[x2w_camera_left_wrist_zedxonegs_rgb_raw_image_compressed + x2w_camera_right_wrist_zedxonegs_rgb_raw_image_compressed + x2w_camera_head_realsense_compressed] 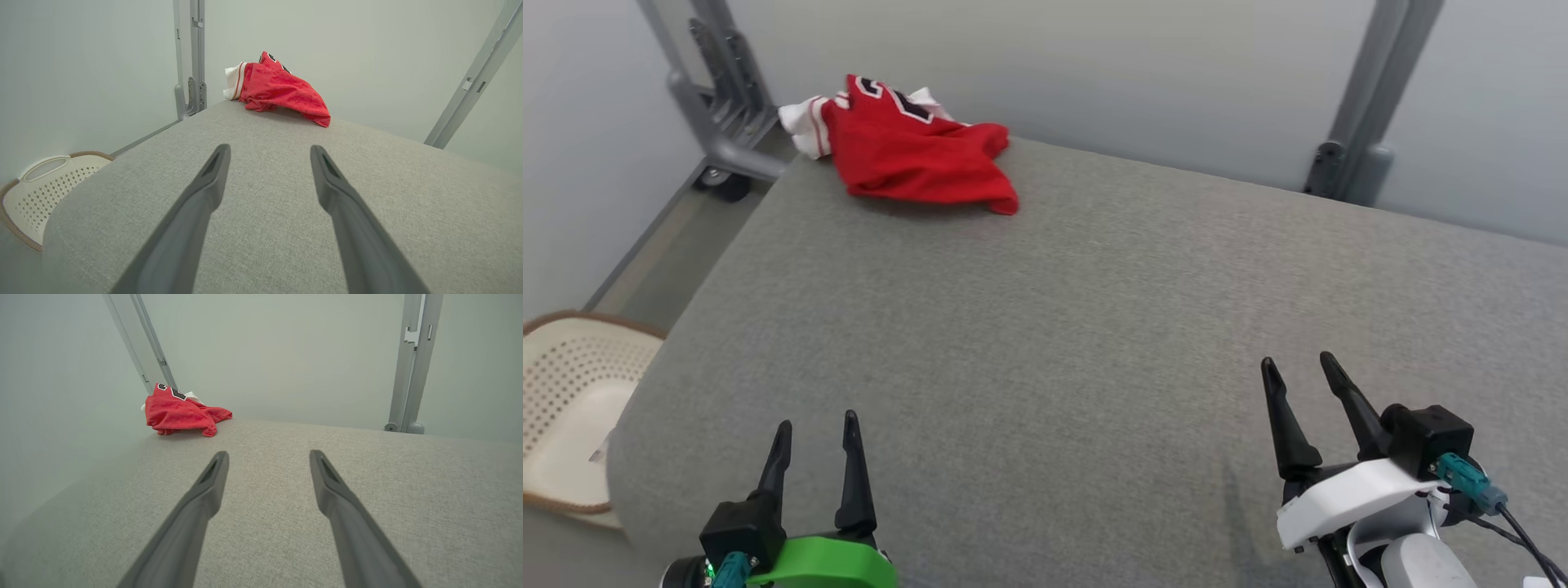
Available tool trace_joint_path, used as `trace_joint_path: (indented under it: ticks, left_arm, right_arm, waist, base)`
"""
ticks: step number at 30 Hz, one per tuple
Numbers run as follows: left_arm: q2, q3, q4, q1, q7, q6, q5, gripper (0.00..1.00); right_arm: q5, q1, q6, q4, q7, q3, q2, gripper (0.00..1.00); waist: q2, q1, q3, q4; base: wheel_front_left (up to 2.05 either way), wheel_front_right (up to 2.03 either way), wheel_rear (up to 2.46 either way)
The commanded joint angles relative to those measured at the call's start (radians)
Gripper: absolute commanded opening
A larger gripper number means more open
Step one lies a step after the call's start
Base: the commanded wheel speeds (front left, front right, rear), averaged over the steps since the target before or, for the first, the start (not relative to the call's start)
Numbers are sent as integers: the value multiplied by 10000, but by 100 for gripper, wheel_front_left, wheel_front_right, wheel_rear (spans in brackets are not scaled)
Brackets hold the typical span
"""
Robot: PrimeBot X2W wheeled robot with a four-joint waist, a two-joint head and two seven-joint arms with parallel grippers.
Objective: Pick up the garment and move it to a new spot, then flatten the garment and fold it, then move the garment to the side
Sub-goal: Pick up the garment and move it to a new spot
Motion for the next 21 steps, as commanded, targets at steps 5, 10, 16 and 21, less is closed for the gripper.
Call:
trace_joint_path:
  ticks: [5, 10, 16, 21]
  left_arm:
    - [10, 364, -429, 314, -33, 166, -16, 100]
    - [-70, 501, -779, 554, -33, 241, -31, 100]
    - [-124, 495, -946, 705, -33, 268, -78, 100]
    - [-151, 402, -876, 183, -33, 76, -281, 100]
  right_arm:
    - [6, -418, -1, 55, 109, 660, -42, 100]
    - [-80, -737, -1, 212, 182, 997, -40, 100]
    - [-209, -951, -1, 271, 199, 1153, -37, 100]
    - [-390, -1023, -1, 116, 286, 1005, -39, 100]
  waist:
    - [0, 0, 355, 1597]
    - [0, 0, 571, 1668]
    - [0, 0, 804, 1702]
    - [0, 0, 1098, 1709]
  base:
    - [0, 0, 0]
    - [0, 0, 0]
    - [0, 0, 0]
    - [0, 0, 0]
